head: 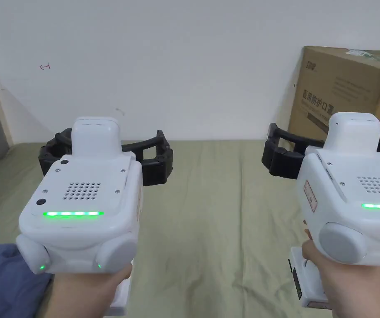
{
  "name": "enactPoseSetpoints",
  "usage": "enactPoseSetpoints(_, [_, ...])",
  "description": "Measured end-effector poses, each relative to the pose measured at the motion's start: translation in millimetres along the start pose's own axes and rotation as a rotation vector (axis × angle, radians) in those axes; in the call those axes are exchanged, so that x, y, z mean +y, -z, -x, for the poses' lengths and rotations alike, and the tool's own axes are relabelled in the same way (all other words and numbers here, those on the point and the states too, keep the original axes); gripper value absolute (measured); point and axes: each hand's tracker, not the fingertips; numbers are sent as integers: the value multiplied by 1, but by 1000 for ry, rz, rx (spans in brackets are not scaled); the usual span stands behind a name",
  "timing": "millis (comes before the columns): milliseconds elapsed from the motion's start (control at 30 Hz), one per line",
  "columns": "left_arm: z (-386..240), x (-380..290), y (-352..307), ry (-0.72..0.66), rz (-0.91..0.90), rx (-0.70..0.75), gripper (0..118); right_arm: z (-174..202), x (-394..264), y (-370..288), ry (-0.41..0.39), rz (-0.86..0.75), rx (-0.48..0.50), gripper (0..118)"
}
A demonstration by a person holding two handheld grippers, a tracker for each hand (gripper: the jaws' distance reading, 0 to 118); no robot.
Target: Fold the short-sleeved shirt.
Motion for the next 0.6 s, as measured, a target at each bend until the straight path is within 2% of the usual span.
enactPoseSetpoints(600, [-5,-3,1,55,-17,8,118,1,1,1,-20,-2,3,118])
